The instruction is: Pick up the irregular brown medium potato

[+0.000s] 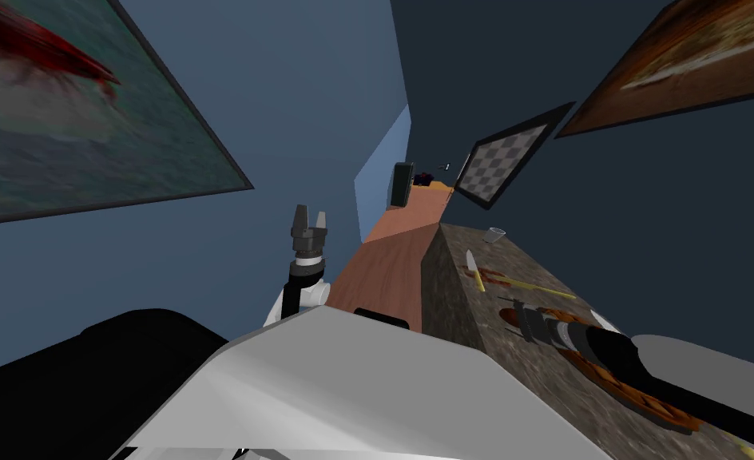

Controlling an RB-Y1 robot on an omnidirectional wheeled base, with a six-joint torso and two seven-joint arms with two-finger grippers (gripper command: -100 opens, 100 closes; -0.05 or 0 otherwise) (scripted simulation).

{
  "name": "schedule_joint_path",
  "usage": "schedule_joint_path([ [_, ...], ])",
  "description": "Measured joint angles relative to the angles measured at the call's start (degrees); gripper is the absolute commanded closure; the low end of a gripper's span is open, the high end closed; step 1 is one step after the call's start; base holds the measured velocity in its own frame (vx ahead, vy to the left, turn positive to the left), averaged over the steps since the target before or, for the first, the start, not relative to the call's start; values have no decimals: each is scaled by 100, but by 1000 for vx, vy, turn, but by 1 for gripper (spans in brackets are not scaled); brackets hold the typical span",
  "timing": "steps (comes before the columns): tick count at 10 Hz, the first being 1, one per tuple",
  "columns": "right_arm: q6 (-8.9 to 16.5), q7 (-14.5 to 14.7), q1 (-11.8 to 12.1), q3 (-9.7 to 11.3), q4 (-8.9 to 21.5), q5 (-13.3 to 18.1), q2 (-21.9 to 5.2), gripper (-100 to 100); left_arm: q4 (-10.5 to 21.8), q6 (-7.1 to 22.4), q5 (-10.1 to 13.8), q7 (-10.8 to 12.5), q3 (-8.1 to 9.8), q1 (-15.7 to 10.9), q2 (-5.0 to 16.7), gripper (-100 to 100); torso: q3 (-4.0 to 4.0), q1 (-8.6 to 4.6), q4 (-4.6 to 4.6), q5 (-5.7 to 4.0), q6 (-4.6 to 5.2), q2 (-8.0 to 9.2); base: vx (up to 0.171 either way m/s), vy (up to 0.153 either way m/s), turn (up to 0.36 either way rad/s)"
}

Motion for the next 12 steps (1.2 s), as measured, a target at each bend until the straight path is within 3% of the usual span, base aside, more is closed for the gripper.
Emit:
schedule_joint_path([
  [1, -20, 34, -103, 147, 130, 136, -110, -100, 0, 0, 0, 0, 0, 0, 0, 0, 0, -1, 0, -1, 2, 1, -14, -21, 34],
  [3, 86, 236, 153, 125, 84, 71, -384, -100, 0, 0, 0, 0, 0, 0, 0, 0, -1, 4, 0, 1, 1, -1, -8, -30, 162],
  [4, 92, 266, 100, 284, 166, 209, -469, -100, 0, 0, 0, 0, 0, 0, 0, 0, -3, -2, -1, -2, 1, -6, 1, -23, 34],
  [5, 88, 262, 90, 305, 178, 229, -476, 0, 0, 0, 0, 0, 0, 1, 0, 0, -4, 2, -1, -2, 5, -7, 0, 0, 0],
  [6, 89, 263, 91, 303, 177, 227, -475, -100, 0, 0, 0, 0, 0, 1, 0, 0, -3, 8, -1, 0, 4, -6, 20, 2, 88],
  [8, 214, 291, 109, 363, 215, 312, -285, -100, 0, 0, 0, 0, 0, 1, 0, 0, -10, 10, -4, -1, 3, -18, 25, -1, 51],
  [9, 231, 291, 107, 370, 218, 321, -273, 100, 0, 0, 0, 0, 0, 1, 0, 0, -8, 11, -3, 1, 4, -14, 0, 0, -17],
  [12, 230, 289, 108, 369, 218, 318, -273, 100, 0, 0, 0, 0, 0, 1, 0, 0, -6, 13, -3, 2, 2, -10, 0, 0, 0],
])
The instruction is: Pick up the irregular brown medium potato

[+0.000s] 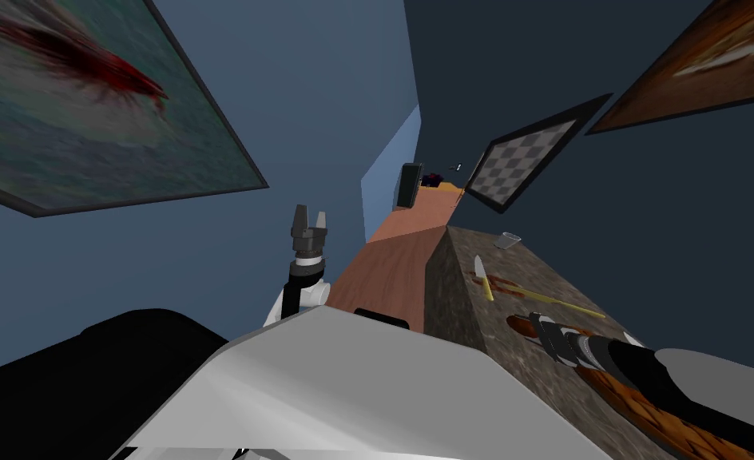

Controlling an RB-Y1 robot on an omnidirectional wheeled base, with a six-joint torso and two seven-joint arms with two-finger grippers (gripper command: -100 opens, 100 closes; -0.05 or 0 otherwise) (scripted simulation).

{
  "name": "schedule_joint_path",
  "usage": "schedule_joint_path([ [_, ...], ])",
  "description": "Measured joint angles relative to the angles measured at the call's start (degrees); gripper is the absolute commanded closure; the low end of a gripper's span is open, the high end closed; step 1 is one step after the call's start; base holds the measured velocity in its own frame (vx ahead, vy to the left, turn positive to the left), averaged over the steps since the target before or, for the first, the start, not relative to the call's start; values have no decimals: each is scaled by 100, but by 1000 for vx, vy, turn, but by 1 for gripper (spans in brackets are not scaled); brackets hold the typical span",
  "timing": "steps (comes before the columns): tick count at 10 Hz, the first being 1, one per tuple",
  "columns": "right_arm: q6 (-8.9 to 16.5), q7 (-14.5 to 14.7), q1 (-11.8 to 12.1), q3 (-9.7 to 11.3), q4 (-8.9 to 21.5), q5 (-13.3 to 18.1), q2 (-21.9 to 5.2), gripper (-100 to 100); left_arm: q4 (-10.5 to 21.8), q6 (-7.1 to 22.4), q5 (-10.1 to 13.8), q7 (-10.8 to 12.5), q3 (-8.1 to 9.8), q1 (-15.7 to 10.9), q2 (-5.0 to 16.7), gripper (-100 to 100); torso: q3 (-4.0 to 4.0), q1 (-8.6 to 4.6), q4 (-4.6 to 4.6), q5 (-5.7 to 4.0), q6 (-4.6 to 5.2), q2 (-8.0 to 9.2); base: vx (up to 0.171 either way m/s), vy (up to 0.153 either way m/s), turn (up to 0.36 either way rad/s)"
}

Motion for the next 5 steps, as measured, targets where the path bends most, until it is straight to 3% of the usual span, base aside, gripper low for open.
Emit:
schedule_joint_path([
  [1, -1, 1, 0, 0, 0, 1, 0, 100, 0, 0, 0, 0, 0, 0, 0, 0, 1, 0, 1, 0, 1, 1, 0, 0, 0],
  [2, -1, 2, 1, 1, 0, 1, -1, 0, 0, 0, 0, 0, 0, 0, 0, 0, 2, 0, 1, 0, 1, 2, 0, 0, 0],
  [3, -1, 2, 1, 1, 0, 1, -1, 100, 0, 0, 0, 0, 0, 0, 0, 0, 2, 0, 1, 0, 1, 3, -21, 0, -113],
  [4, -42, 14, 52, -70, -58, -96, -133, 100, 0, 0, 0, 0, 0, 0, 0, 0, 7, 2, 4, 5, 7, 11, -12, -1, -34],
  [5, -54, 19, 58, -82, -63, -110, -153, 0, 0, 0, 0, 0, 0, 0, 0, 0, 7, 1, 3, 0, 3, 11, 0, 0, 0],
])
